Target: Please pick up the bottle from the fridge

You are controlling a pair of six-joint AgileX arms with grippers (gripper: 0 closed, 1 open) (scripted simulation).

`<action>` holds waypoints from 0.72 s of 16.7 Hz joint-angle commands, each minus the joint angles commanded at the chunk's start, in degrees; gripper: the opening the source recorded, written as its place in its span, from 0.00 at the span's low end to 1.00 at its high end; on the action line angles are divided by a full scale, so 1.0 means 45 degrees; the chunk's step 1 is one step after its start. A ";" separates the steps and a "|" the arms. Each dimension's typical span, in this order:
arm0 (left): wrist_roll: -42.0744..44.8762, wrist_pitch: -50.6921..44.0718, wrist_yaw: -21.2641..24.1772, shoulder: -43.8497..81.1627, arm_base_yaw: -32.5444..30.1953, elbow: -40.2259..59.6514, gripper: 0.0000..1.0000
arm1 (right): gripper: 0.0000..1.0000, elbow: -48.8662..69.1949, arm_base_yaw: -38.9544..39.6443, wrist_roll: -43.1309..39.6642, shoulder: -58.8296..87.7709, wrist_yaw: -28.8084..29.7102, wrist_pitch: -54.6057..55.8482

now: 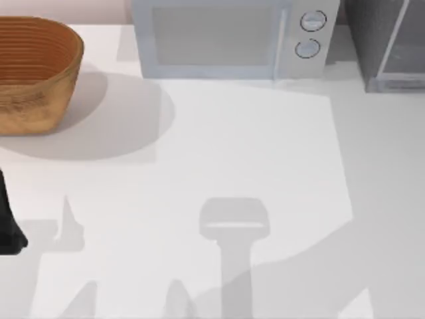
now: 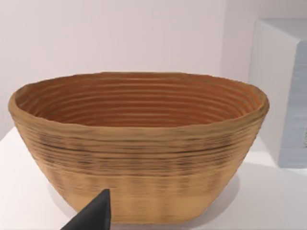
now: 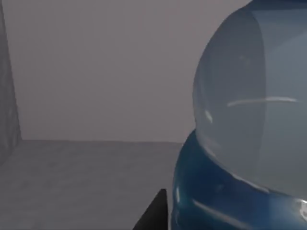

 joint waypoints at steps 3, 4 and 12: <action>0.0000 0.0000 0.0000 0.0000 0.0000 0.0000 1.00 | 0.00 0.0157 0.0000 0.0008 -0.0820 -0.0010 -0.0976; 0.0000 0.0000 0.0000 0.0000 0.0000 0.0000 1.00 | 0.00 0.0203 0.0000 0.0011 -0.1056 -0.0013 -0.1256; 0.0000 0.0000 0.0000 0.0000 0.0000 0.0000 1.00 | 0.00 -0.0283 -0.0100 0.0041 -0.1708 -0.0152 -0.1248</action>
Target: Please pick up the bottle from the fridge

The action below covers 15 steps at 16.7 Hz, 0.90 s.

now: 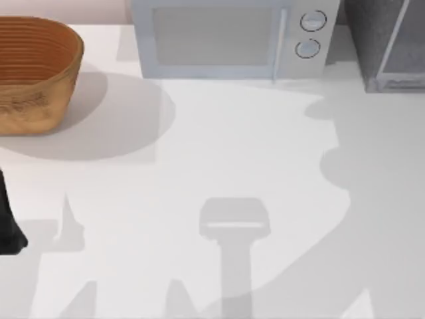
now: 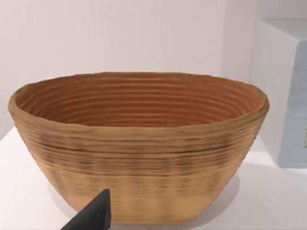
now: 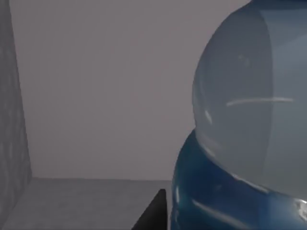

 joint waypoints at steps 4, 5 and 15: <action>0.0000 0.0000 0.0000 0.0000 0.0000 0.0000 1.00 | 0.00 -0.2307 -0.0199 -0.0019 -0.1282 -0.0352 0.0822; 0.0000 0.0000 0.0000 0.0000 0.0000 0.0000 1.00 | 0.00 -0.3049 -0.0262 -0.0029 -0.1624 -0.0421 0.1005; 0.0000 0.0000 0.0000 0.0000 0.0000 0.0000 1.00 | 0.00 -0.5212 -0.0633 0.0037 -0.2966 -0.0712 0.1950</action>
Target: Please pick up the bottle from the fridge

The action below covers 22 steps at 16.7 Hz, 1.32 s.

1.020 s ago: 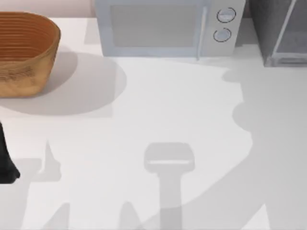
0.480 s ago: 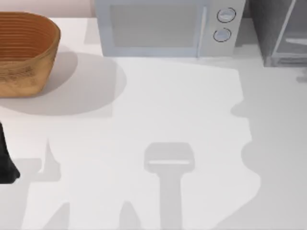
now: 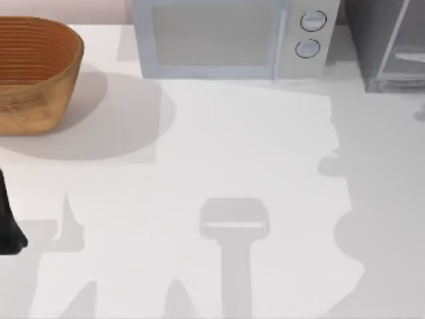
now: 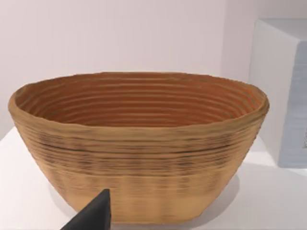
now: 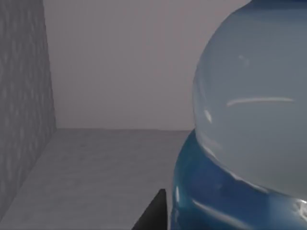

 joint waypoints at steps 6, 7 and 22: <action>0.0000 0.0000 0.0000 0.0000 0.0000 0.0000 1.00 | 0.00 -0.1120 0.0427 -0.0015 -0.2824 0.0409 -0.1621; 0.0000 0.0000 0.0000 0.0000 0.0000 0.0000 1.00 | 0.00 -0.1477 0.0563 -0.0019 -0.3760 0.0540 -0.2137; 0.0000 0.0000 0.0000 0.0000 0.0000 0.0000 1.00 | 0.00 -0.8618 0.3369 0.0034 -2.1732 0.3061 -1.2473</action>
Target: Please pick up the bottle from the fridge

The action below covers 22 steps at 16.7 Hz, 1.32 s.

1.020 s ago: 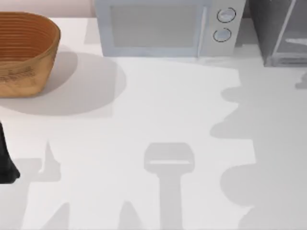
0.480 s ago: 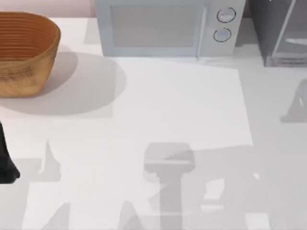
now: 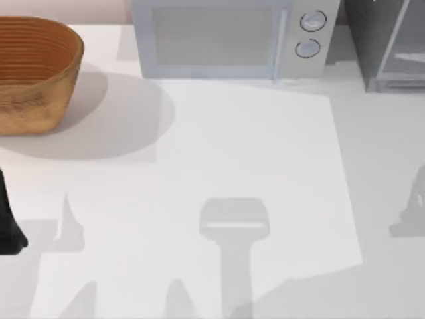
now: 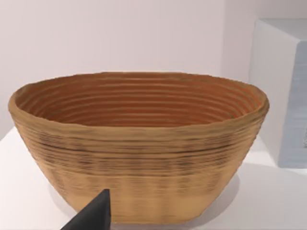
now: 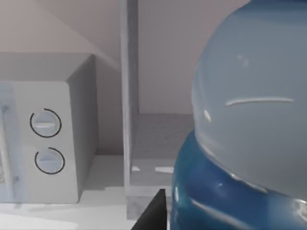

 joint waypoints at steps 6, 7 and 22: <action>0.0000 0.0000 0.0000 0.0000 0.0000 0.0000 1.00 | 0.00 -0.1163 0.0467 0.0043 -0.2295 0.0402 -0.1684; 0.0000 0.0000 0.0000 0.0000 0.0000 0.0000 1.00 | 0.00 -0.1163 0.0467 0.0043 -0.2295 0.0402 -0.1684; 0.0000 0.0000 0.0000 0.0000 0.0000 0.0000 1.00 | 0.00 0.1754 0.1963 0.0159 0.5899 0.1964 0.4687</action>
